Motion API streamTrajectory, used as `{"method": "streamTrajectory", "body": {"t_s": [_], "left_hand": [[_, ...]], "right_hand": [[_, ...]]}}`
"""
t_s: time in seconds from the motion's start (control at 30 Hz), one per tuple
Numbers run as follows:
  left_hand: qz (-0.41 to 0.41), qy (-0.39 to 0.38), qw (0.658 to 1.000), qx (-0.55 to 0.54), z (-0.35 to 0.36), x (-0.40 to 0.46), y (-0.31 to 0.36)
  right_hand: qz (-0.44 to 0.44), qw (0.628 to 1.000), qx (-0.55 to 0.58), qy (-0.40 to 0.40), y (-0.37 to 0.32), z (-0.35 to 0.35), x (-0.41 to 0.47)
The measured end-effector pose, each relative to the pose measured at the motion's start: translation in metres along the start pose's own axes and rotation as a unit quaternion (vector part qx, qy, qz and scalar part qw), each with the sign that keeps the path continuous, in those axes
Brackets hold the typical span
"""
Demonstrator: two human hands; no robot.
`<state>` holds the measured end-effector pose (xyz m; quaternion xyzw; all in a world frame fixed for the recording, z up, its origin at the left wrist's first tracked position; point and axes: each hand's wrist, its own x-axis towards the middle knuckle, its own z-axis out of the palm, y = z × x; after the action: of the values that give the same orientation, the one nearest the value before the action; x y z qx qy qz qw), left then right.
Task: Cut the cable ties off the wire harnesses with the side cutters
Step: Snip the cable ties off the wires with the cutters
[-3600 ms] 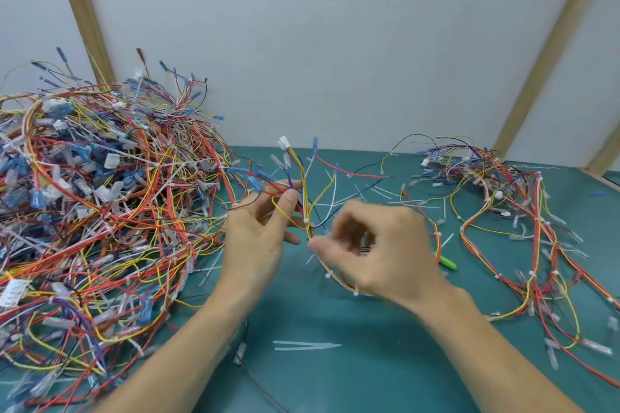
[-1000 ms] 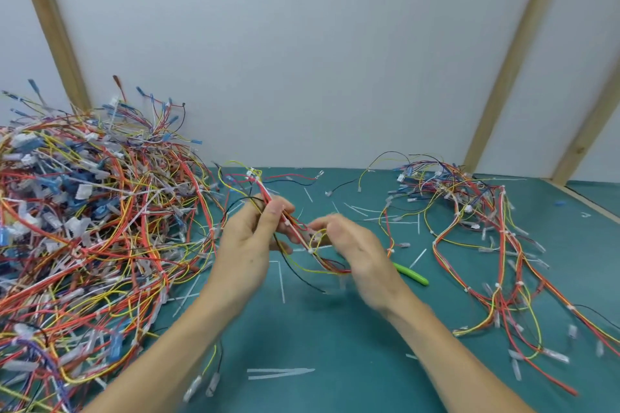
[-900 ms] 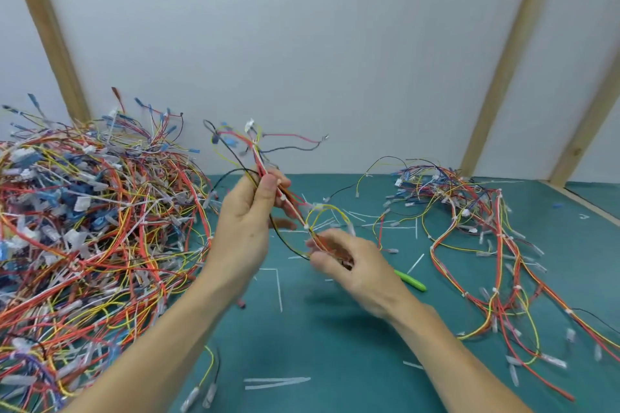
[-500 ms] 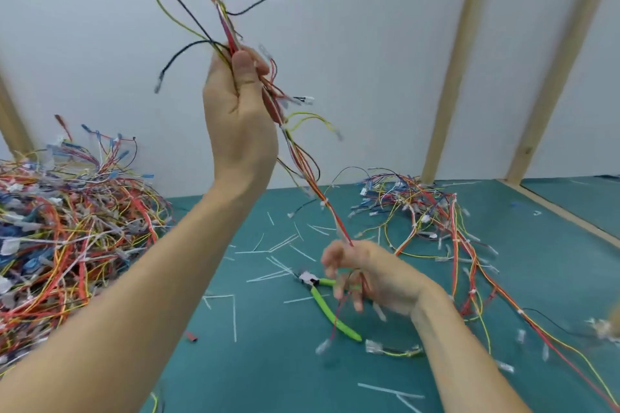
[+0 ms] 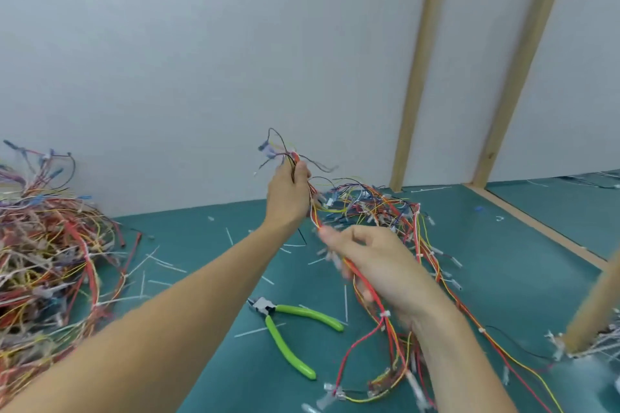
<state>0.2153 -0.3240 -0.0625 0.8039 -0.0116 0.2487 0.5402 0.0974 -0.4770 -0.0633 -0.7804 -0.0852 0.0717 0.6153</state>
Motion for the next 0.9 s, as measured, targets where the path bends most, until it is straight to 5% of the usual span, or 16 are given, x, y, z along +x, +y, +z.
{"method": "streamTrajectory", "body": {"t_s": [0.07,0.2,0.3,0.47,0.67,0.9], "left_hand": [[-0.045,-0.051,0.997,-0.038,0.022,-0.004,-0.006],[-0.065,-0.132,0.981,-0.128,0.06,-0.011,-0.005],[-0.06,-0.155,0.978,-0.129,0.081,-0.009,-0.004],[-0.179,-0.266,0.947,-0.028,0.097,-0.025,-0.021],[-0.078,-0.268,0.956,0.09,0.048,-0.06,-0.03],[-0.007,-0.266,0.956,0.125,-0.046,-0.11,-0.041]], "right_hand": [[0.024,0.989,-0.138,0.05,0.001,-0.011,-0.004],[0.053,0.896,-0.412,0.16,0.018,-0.04,-0.012],[0.047,0.875,-0.437,0.204,0.034,-0.05,-0.011],[0.066,0.84,-0.494,0.213,0.063,-0.052,0.013],[0.06,0.778,-0.599,0.18,0.065,-0.041,0.038],[-0.011,0.766,-0.612,0.196,0.041,-0.016,0.065]]}}
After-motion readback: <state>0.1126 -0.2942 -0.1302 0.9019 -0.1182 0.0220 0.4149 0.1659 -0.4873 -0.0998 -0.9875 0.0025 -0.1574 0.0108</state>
